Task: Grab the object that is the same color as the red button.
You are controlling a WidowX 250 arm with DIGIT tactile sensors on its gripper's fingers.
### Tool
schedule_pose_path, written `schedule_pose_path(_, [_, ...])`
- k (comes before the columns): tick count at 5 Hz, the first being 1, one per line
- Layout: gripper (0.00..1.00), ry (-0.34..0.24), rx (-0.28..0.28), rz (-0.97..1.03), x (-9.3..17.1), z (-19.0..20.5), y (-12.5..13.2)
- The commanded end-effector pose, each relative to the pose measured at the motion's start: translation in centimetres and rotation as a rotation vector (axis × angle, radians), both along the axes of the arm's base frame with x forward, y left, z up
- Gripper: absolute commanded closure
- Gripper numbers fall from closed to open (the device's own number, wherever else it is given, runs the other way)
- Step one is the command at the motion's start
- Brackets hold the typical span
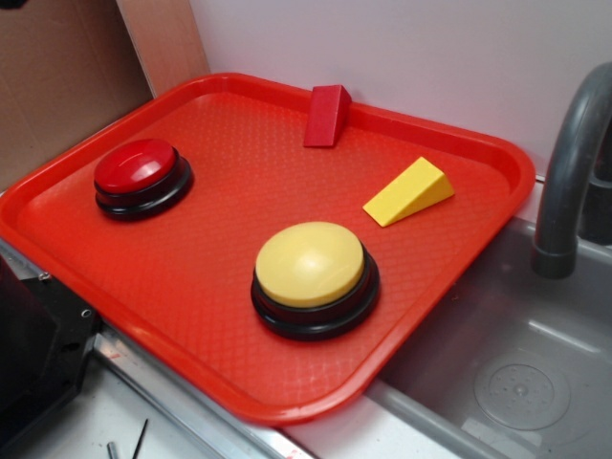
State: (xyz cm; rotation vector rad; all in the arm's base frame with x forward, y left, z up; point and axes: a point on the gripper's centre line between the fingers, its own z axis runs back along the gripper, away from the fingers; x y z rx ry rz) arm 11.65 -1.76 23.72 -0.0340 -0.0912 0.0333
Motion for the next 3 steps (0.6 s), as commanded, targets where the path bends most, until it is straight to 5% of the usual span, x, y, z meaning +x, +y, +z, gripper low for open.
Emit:
schedule_pose_path(1, [0.00,0.000,0.000,0.000,0.0,0.0,0.0])
schedule_pose_path(3, [0.00,-0.139,0.085,0.191,2.1,-0.5,1.0])
